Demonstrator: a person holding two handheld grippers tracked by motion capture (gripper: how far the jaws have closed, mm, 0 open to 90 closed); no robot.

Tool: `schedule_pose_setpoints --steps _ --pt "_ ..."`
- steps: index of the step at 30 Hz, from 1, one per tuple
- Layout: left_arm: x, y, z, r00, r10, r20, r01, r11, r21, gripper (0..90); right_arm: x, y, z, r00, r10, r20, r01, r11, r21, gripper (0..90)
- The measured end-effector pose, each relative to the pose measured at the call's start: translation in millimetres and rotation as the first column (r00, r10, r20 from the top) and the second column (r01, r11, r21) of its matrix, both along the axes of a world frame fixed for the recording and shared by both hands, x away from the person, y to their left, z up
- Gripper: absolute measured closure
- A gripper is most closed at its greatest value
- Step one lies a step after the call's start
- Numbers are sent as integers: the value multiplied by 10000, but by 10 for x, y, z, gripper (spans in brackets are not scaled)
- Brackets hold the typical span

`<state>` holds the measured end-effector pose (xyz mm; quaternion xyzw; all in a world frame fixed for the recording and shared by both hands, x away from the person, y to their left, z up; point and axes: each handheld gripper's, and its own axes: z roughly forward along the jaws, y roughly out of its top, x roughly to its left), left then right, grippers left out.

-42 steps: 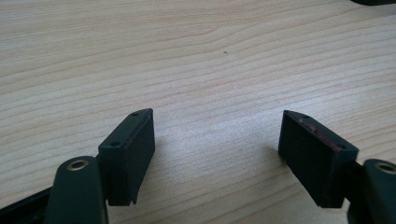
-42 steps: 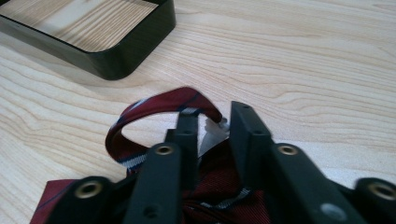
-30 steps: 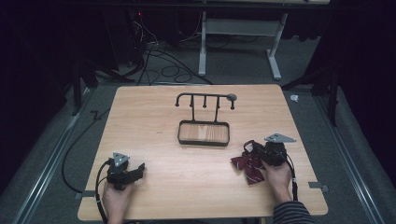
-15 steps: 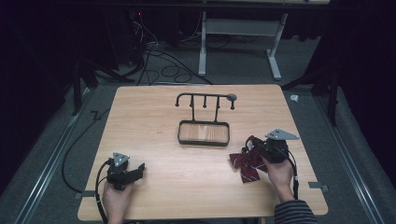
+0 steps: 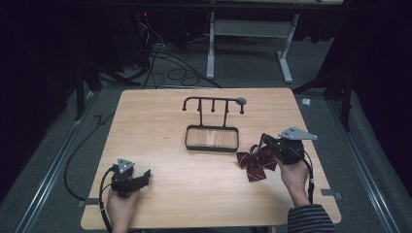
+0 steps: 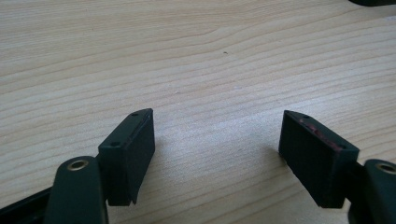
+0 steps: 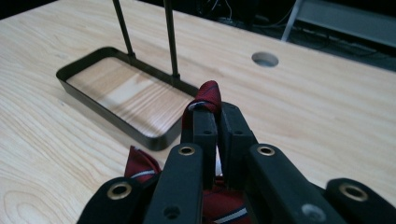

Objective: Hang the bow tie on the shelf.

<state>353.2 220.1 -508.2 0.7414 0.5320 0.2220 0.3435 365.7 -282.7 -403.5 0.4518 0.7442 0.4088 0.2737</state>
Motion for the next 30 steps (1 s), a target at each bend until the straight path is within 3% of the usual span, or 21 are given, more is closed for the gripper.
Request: schedule_pose_setpoints --steps 13,30 --pt "0 5 1 10000 2 -12 -2 10000 -49 275 18 159 348 9965 406 728 -387 9989 -266 881" --pt "0 5 1 10000 4 -11 -4 10000 -45 276 70 331 527 9906 876 1054 -846 9959 -324 881"
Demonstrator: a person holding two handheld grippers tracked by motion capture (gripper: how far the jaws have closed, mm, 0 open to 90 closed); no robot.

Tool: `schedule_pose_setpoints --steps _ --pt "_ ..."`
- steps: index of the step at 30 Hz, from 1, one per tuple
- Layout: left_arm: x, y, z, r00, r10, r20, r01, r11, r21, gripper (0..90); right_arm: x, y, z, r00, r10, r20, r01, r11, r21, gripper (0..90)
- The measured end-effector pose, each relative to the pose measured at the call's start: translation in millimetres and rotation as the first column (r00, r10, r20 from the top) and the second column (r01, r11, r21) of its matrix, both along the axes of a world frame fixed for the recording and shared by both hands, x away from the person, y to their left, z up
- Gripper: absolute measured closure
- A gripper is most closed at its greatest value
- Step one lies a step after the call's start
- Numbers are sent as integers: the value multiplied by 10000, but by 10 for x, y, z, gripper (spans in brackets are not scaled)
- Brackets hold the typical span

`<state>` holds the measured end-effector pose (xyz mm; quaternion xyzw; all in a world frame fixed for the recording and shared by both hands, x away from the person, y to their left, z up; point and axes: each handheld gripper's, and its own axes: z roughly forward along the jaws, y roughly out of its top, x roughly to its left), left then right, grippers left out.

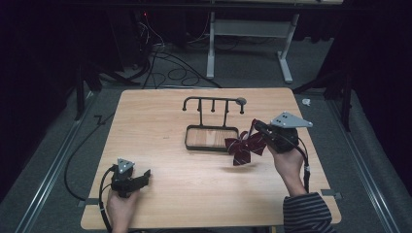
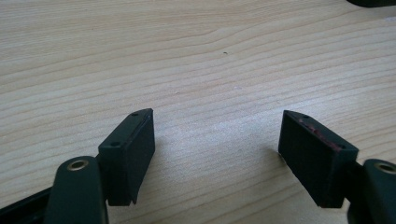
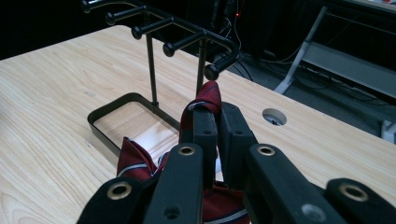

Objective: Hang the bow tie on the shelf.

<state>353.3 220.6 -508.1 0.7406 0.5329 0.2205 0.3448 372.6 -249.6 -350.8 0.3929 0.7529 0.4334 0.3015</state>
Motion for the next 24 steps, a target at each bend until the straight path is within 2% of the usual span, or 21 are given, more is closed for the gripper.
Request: schedule_pose_setpoints --steps 5,24 --pt "0 0 0 10000 -2 1 2 10000 1 276 18 41 11 9999 117 29 -117 9999 -47 881" --pt "0 4 0 10000 0 3 0 10000 -53 275 109 225 140 9981 617 67 -619 9977 285 881"
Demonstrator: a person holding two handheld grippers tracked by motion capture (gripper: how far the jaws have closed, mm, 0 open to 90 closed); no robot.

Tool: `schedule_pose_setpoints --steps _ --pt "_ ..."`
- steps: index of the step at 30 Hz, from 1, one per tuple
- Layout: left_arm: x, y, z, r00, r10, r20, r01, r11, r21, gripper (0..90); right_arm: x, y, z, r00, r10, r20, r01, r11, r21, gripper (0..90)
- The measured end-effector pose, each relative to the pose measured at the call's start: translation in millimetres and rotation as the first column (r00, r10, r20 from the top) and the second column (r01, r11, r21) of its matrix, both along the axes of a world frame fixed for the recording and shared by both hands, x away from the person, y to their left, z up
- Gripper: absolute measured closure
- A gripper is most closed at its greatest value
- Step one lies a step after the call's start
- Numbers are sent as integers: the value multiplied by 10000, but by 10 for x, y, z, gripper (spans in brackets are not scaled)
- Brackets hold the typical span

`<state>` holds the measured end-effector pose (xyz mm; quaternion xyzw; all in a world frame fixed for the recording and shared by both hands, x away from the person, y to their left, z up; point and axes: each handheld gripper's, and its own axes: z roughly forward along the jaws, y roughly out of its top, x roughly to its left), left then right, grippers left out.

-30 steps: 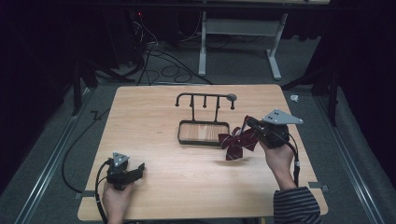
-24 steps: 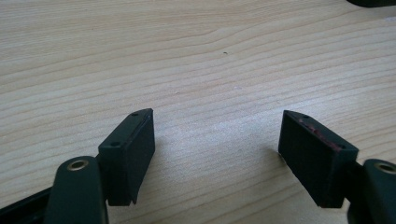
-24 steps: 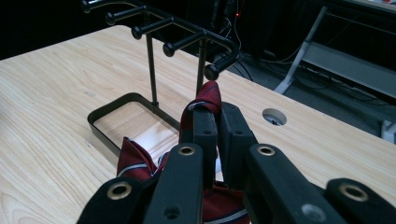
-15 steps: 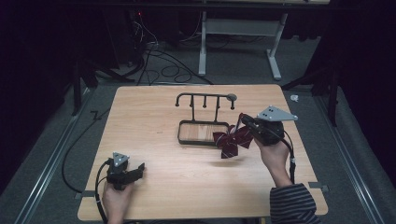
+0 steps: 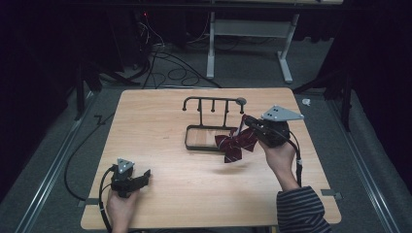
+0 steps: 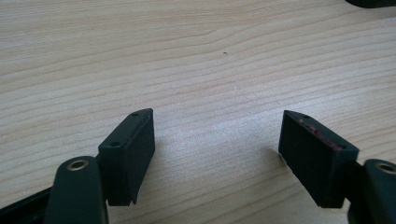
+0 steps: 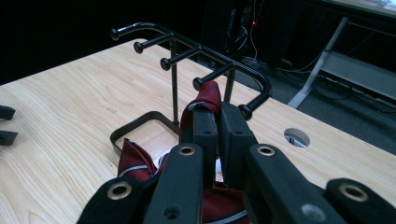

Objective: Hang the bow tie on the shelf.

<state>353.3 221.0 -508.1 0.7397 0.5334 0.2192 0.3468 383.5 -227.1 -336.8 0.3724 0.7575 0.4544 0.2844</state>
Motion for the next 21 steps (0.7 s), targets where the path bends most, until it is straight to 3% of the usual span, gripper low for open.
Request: schedule_pose_setpoints --steps 21 --pt "0 8 0 10000 -2 -7 2 10000 -78 273 171 266 36 9991 361 -236 -363 9993 -110 881"
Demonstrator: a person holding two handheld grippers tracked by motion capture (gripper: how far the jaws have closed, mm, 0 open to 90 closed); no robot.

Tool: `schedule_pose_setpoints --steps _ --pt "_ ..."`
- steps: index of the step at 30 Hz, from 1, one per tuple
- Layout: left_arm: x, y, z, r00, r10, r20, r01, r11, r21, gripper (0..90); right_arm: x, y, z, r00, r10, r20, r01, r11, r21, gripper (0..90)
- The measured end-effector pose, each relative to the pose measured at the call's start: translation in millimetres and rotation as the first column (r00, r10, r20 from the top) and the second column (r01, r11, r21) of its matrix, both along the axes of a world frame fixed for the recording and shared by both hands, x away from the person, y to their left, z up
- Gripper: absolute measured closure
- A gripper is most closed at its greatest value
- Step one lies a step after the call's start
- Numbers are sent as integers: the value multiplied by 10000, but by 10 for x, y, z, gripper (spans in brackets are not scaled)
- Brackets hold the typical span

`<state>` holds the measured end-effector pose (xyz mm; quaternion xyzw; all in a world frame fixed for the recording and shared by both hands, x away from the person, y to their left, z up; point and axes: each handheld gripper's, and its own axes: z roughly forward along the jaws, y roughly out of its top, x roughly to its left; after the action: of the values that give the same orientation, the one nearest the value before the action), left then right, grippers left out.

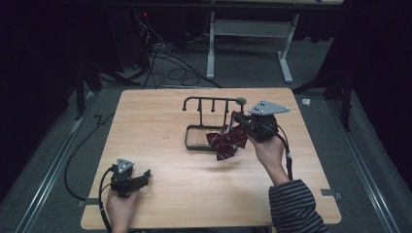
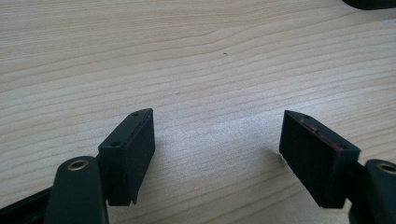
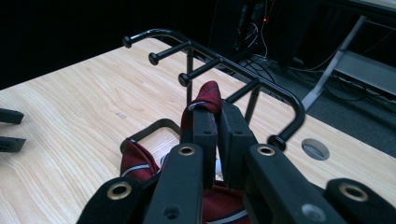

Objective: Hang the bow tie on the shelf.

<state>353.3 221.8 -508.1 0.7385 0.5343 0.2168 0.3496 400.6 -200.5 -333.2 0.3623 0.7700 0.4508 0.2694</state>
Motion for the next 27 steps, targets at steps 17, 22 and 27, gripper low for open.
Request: schedule_pose_setpoints --steps 17,22,27 --pt "0 1 0 10000 -2 -2 2 10000 -8 272 150 167 -40 9993 126 -345 -128 9999 -66 881" --pt "0 5 1 10000 -20 -16 20 10000 -6 272 205 242 -45 9989 190 -417 -197 9997 -160 881" --pt "0 5 2 10000 -21 -27 21 10000 5 272 238 294 -55 9986 229 -483 -240 9995 -212 880"
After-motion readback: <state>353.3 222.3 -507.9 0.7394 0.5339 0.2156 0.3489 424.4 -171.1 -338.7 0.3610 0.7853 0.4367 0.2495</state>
